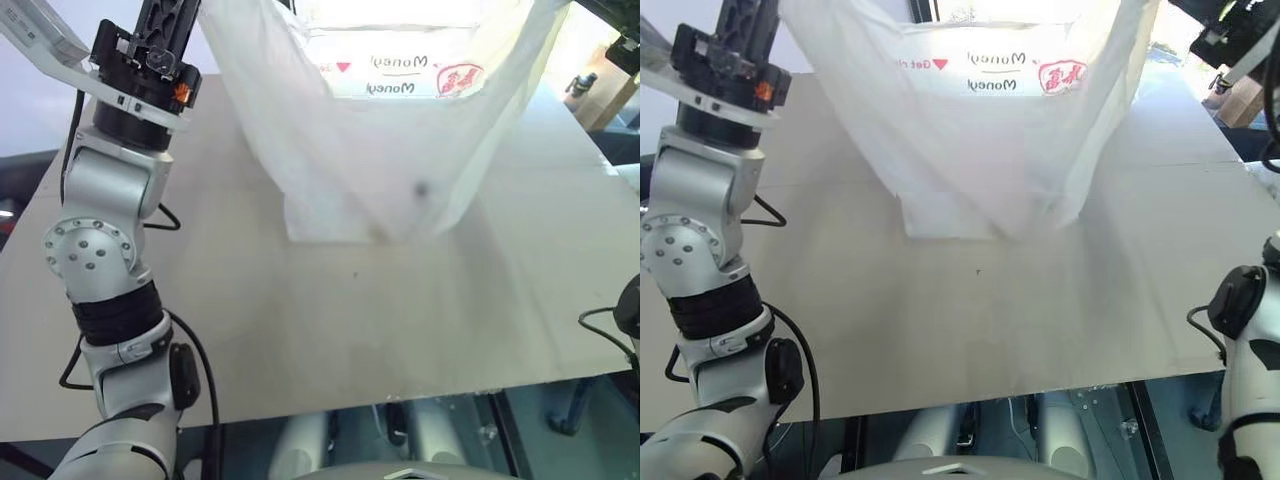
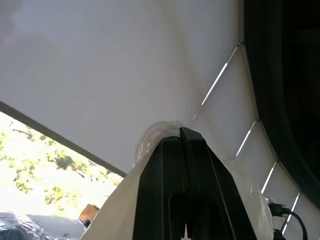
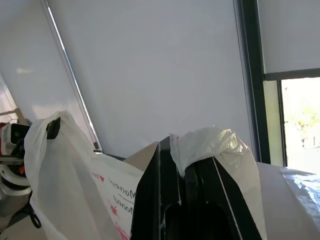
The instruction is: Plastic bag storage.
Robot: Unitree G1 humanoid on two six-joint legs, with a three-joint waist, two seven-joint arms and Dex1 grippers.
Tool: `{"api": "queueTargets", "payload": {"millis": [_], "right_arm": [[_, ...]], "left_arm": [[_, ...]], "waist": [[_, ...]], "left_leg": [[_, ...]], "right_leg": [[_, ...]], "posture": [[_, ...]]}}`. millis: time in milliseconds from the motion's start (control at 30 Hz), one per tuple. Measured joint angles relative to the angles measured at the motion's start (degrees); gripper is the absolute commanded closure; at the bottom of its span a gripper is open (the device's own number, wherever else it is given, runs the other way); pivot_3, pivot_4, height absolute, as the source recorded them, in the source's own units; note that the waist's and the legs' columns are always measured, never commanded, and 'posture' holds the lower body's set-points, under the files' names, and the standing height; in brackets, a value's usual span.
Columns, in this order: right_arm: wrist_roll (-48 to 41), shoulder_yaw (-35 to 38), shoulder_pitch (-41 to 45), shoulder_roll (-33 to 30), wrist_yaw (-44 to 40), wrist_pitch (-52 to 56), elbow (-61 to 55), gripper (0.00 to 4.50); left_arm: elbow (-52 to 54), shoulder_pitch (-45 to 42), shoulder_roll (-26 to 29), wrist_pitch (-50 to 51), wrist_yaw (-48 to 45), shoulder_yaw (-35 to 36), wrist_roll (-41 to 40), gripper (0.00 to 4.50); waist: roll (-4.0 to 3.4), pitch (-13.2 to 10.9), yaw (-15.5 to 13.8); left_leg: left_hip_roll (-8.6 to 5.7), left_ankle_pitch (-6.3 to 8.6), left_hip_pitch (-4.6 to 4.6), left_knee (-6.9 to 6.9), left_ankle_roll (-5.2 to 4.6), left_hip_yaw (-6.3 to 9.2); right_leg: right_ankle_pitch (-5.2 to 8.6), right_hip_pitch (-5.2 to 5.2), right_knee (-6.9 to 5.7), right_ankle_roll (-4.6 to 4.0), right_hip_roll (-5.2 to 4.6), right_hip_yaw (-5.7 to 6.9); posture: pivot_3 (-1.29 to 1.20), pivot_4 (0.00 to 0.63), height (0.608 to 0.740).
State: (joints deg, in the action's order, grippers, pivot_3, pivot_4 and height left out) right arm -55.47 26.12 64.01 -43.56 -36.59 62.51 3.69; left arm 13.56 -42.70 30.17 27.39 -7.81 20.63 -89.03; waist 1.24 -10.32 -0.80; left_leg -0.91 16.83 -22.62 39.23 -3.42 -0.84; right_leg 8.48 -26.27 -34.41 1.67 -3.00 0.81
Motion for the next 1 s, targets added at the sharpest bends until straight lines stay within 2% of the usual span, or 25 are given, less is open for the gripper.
{"api": "queueTargets", "payload": {"millis": [100, 200, 267, 300, 400, 500, 567, 600, 667, 700, 733, 767, 900, 1000], "right_arm": [[-1.5, 1.4, -2.3, -1.4, 1.1, 0.8, -2.9, 4.47], [-2.3, 1.8, -10.0, -2.6, 1.8, 1.3, -9.1, 4.47], [-0.7, 0.8, -22.2, -3.8, 2.1, 0.5, -18.8, 4.47], [1.7, -1.1, -30.1, -3.8, 2.6, -0.7, -24.1, 4.47], [11.2, -7.7, -46.7, -5.2, 3.6, -6.8, -33.2, 4.47], [20.6, -12.9, -60.4, -3.8, 5.1, -14.4, -38.8, 3.56], [23.4, -12.8, -65.2, -0.7, 6.1, -18.5, -40.4, 2.63], [24.3, -12.7, -67.5, 0.1, 6.2, -20.3, -41.1, 2.17], [25.8, -11.8, -72.0, 1.5, 5.8, -23.5, -42.0, 1.27], [26.8, -10.2, -75.6, 2.6, 5.6, -25.8, -42.5, 0.64], [27.5, -9.3, -77.7, 3.1, 5.5, -27.0, -42.5, 0.25], [28.1, -8.0, -80.2, 3.8, 5.0, -28.8, -42.7, 0.00], [28.8, -2.6, -90.0, 5.3, 1.7, -33.0, -42.9, 0.00], [29.5, 1.2, -94.8, 5.1, -1.9, -36.2, -40.7, 0.00]], "left_arm": [[0.1, 0.5, 0.0, 1.2, -0.7, 0.6, 0.1, 4.50], [1.2, 4.8, 0.8, 2.7, -3.3, 0.2, 2.8, 4.50], [2.9, 10.1, 1.7, 3.4, -6.3, -0.9, 7.2, 4.50], [3.7, 13.6, 2.1, 3.5, -8.5, -1.9, 10.8, 4.50], [6.8, 21.9, 2.4, 3.2, -12.8, -5.6, 18.5, 4.50], [7.7, 30.3, 1.7, 1.7, -15.7, -8.7, 27.1, 4.50], [7.9, 34.1, 1.5, -0.2, -17.9, -9.7, 31.9, 4.50], [8.2, 35.8, 1.5, -1.1, -19.0, -9.9, 33.9, 3.96], [8.8, 39.5, 1.8, -2.8, -21.8, -9.8, 36.9, 3.29], [9.8, 43.0, 2.3, -3.8, -24.3, -9.1, 38.0, 2.66], [9.9, 45.0, 2.6, -4.2, -25.8, -8.5, 38.3, 2.36], [10.5, 47.2, 3.2, -4.7, -27.7, -7.5, 38.4, 1.80], [10.6, 56.7, 6.3, -7.8, -34.0, -2.5, 42.2, 0.04], [9.6, 63.8, 7.9, -9.9, -37.0, 0.7, 46.9, 0.04]], "waist": [[0.01, 0.0, 0.0], [0.00, 0.0, 0.0], [0.04, 0.2, 0.0], [0.01, 0.2, -0.1], [-0.02, 0.2, -0.2], [-0.03, 0.2, -0.1], [-0.04, 0.2, 0.0], [-0.05, 0.2, 0.0], [-0.05, 0.2, 0.0], [-0.05, 0.2, 0.0], [-0.06, 0.2, 0.0], [-0.06, 0.2, 0.0], [-0.15, 0.3, 0.0], [-0.18, 0.3, 0.0]], "left_leg": [[-0.03, 0.00, 0.01, 0.05, -0.01, 0.00], [0.00, 0.00, 0.04, 0.02, -0.01, 0.01], [0.06, 0.01, 0.16, -0.01, -0.01, 0.02], [0.04, 0.00, 0.10, -0.06, -0.01, 0.02], [-0.02, 0.01, 0.10, -0.02, 0.00, -0.02], [0.00, -0.01, 0.14, 0.09, 0.04, -0.09], [0.02, -0.06, 0.30, 0.10, 0.11, -0.23], [0.06, -0.06, 0.51, 0.09, 0.11, -0.25], [0.12, -0.03, 0.80, 0.08, 0.09, -0.31], [0.13, -0.01, 0.80, 0.08, 0.03, -0.32], [0.15, 0.08, 0.86, 0.08, -0.11, -0.36], [0.16, 0.10, 0.83, 0.09, -0.15, -0.38], [0.20, 0.12, 0.82, 0.06, -0.18, -0.42], [0.20, 0.15, 0.82, 0.06, -0.24, -0.47]], "right_leg": [[-0.02, 0.06, 0.14, 0.03, -0.02, 0.00], [-0.15, 0.14, 0.37, 0.24, 0.02, 0.01], [-0.11, 0.30, 0.41, 0.32, 0.03, 0.12], [-0.11, 0.24, 0.43, 0.33, 0.00, 0.09], [-0.11, 0.21, 0.43, 0.35, -0.04, 0.04], [-0.11, 0.23, 0.44, 0.38, -0.01, -0.02], [-0.11, 0.31, 0.41, 0.39, 0.06, -0.17], [-0.06, 0.54, 0.41, 0.39, 0.10, -0.18], [0.20, 0.80, 0.37, 0.37, 0.12, -0.23], [0.20, 0.79, 0.36, 0.37, 0.12, -0.24], [0.20, 0.80, 0.31, 0.37, 0.12, -0.28], [0.20, 0.74, 0.28, 0.37, 0.11, -0.30], [0.22, 0.67, 0.25, 0.36, 0.12, -0.32], [0.22, 0.68, 0.29, 0.37, 0.10, -0.35]], "posture": [[0.00, 0.150, 0.740], [0.00, 0.150, 0.740], [0.00, 0.150, 0.740], [0.00, 0.150, 0.740], [0.00, 0.150, 0.740], [0.00, 0.150, 0.740], [0.00, 0.150, 0.740], [0.00, 0.150, 0.740], [0.00, 0.150, 0.740], [0.00, 0.150, 0.740], [0.00, 0.150, 0.740], [0.00, 0.150, 0.740], [0.00, 0.150, 0.740], [0.00, 0.150, 0.740]]}}
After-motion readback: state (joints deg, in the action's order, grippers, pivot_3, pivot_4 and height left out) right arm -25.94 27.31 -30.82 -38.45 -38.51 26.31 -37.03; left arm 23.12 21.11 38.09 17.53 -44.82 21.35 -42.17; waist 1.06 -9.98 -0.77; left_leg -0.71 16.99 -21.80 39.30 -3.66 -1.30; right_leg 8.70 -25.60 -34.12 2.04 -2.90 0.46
